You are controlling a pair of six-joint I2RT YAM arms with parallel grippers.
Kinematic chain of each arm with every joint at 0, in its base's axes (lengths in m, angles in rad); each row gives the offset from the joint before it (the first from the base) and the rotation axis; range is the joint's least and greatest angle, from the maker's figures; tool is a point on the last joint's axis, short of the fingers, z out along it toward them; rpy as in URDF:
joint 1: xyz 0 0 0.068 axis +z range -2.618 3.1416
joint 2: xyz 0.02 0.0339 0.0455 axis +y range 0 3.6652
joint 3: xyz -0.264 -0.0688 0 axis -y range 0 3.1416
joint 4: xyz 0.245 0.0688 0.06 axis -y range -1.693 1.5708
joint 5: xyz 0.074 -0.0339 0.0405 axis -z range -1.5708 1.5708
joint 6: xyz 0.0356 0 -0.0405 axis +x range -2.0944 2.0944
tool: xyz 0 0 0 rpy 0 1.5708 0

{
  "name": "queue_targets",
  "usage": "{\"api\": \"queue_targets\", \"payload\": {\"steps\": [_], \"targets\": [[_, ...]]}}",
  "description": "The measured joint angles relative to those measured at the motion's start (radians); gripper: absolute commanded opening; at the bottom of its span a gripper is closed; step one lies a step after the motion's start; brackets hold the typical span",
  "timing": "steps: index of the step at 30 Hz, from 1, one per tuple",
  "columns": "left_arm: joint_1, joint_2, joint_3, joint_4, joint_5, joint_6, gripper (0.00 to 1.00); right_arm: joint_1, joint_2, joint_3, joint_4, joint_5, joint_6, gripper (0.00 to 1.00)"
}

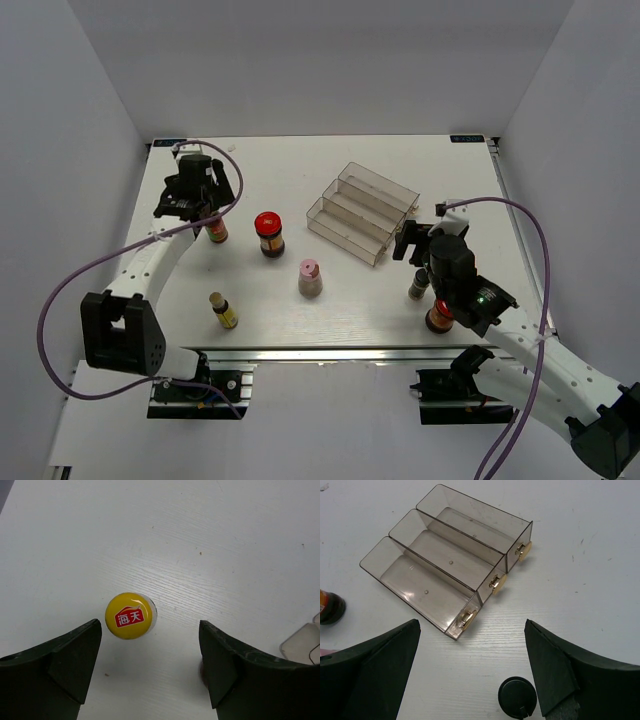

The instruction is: Organize the condiment bottles

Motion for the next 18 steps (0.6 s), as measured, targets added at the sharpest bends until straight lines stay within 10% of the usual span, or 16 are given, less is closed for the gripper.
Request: {"api": "queue_targets", "payload": {"steps": [9, 18], "targets": [[0.001, 0.081, 0.002, 0.019, -0.066, 0.069, 0.79, 0.000, 0.009, 0.000, -0.005, 0.042, -0.002, 0.89], [0.002, 0.120, 0.005, 0.019, -0.084, 0.081, 0.45, 0.000, 0.011, -0.008, -0.011, 0.083, -0.009, 0.89]]}}
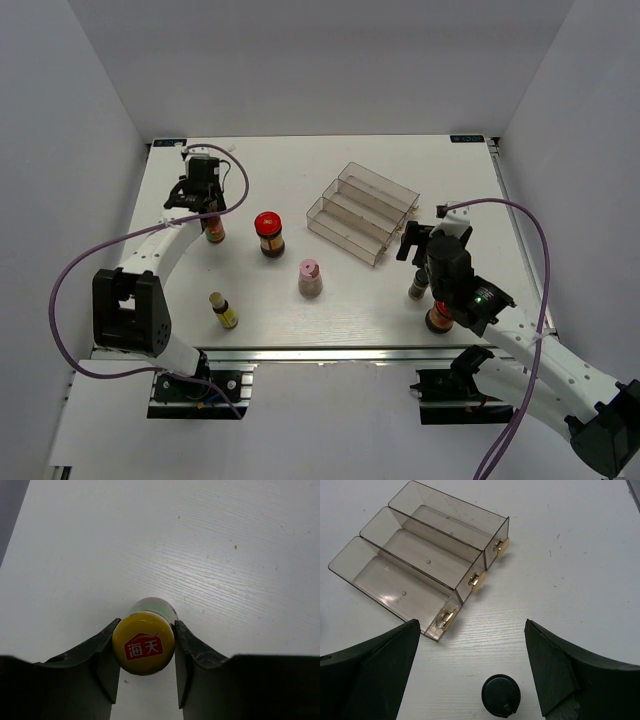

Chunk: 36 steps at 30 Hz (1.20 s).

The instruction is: Organize the condiment bottles

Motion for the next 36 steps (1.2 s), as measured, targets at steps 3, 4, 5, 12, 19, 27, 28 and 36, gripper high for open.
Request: {"api": "queue_targets", "payload": {"steps": [3, 4, 5, 12, 19, 27, 28, 36], "targets": [[0.000, 0.000, 0.006, -0.010, 0.000, 0.007, 0.32, 0.000, 0.003, -0.008, -0.007, 0.012, -0.001, 0.89], [0.000, 0.000, 0.008, -0.013, 0.000, 0.006, 0.28, 0.000, 0.003, -0.010, -0.008, 0.014, -0.002, 0.89], [0.001, 0.000, 0.009, -0.013, 0.000, 0.006, 0.25, 0.000, 0.004, -0.010, -0.009, 0.016, -0.003, 0.89], [0.001, 0.017, 0.068, -0.078, 0.013, 0.023, 0.00, 0.000, 0.004, -0.010, -0.009, 0.025, -0.003, 0.90], [0.003, 0.058, 0.260, -0.090, 0.121, 0.050, 0.00, 0.000, 0.001, -0.010, -0.011, 0.038, -0.002, 0.89], [-0.057, 0.108, 0.469, -0.061, 0.322, 0.117, 0.00, -0.007, 0.001, -0.010, -0.011, 0.079, -0.003, 0.89], [-0.081, 0.130, 0.507, -0.061, 0.332, 0.135, 0.00, -0.010, 0.001, -0.010, -0.011, 0.082, -0.003, 0.89], [-0.269, 0.377, 0.883, -0.160, 0.493, 0.246, 0.00, -0.032, 0.005, -0.010, -0.007, 0.088, -0.004, 0.89]]}}
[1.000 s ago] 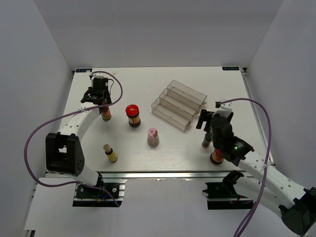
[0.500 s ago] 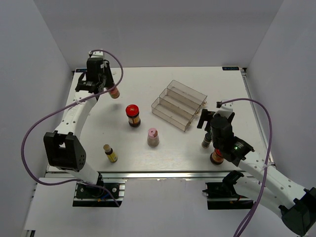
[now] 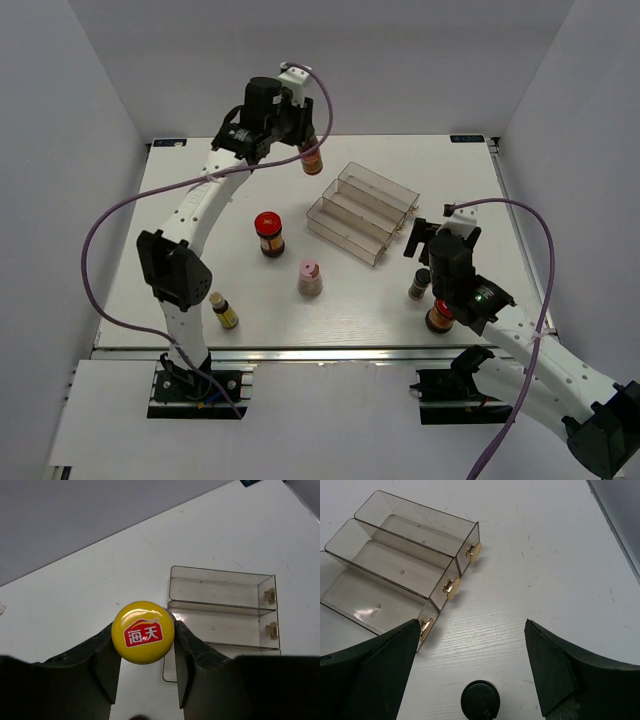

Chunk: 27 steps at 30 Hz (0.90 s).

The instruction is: Organize the condiment bottles

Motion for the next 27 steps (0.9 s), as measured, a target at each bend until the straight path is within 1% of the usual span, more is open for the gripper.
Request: {"api": "queue_targets", "payload": {"steps": [2, 4, 9, 14, 27], "targets": [[-0.029, 0.041, 0.043, -0.019, 0.025, 0.026, 0.00, -0.008, 0.007, 0.000, 0.000, 0.000, -0.003, 0.89], [-0.061, 0.061, 0.045, -0.034, 0.025, 0.055, 0.00, -0.016, 0.017, 0.000, 0.000, -0.002, -0.006, 0.89], [-0.132, 0.126, 0.064, -0.100, -0.011, 0.099, 0.00, -0.033, 0.026, 0.000, 0.000, -0.016, -0.010, 0.89], [-0.183, 0.181, 0.085, -0.134, -0.047, 0.110, 0.00, -0.045, 0.026, 0.000, 0.000, -0.032, -0.010, 0.89], [-0.191, 0.180, 0.040, -0.122, -0.074, 0.098, 0.00, -0.065, 0.010, -0.018, 0.001, -0.055, -0.010, 0.89]]}}
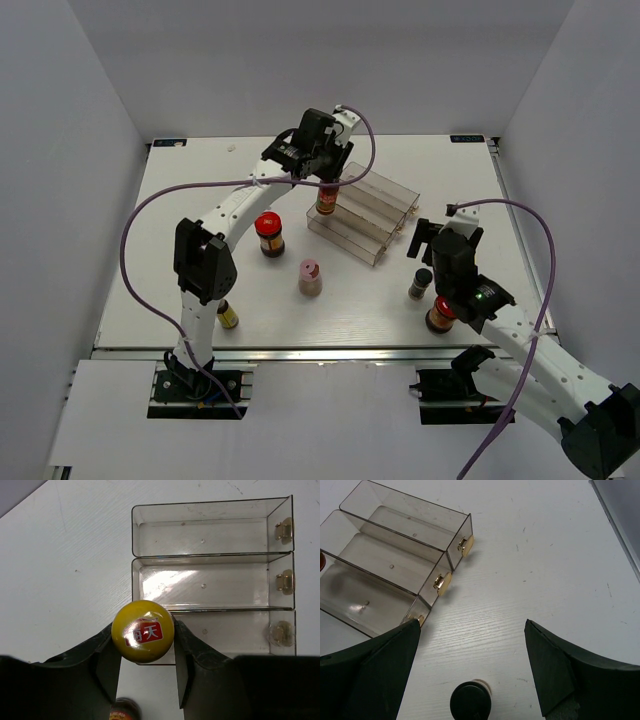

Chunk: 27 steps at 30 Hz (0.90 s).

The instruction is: Organize the condiment bottles

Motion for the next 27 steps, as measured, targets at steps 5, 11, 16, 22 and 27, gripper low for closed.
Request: {"api": "queue_targets", "payload": {"steps": [5, 11, 16, 22, 27], "targets": [[0.000, -0.002, -0.026, 0.008, -0.008, -0.003, 0.00, 0.000, -0.005, -0.007, 0.000, -0.006, 0.000, 0.89], [0.000, -0.032, -0.142, 0.054, -0.018, -0.013, 0.01, -0.006, -0.012, -0.010, 0.000, -0.008, 0.000, 0.89], [0.000, -0.066, -0.240, 0.091, -0.038, -0.030, 0.08, -0.006, -0.012, -0.010, 0.000, -0.017, 0.000, 0.89], [0.000, -0.084, -0.296, 0.144, -0.061, -0.049, 0.33, -0.007, -0.015, -0.011, 0.000, -0.033, 0.000, 0.89], [0.000, -0.112, -0.339, 0.173, -0.079, -0.066, 0.48, -0.007, -0.024, -0.015, 0.000, -0.045, -0.001, 0.89]]}}
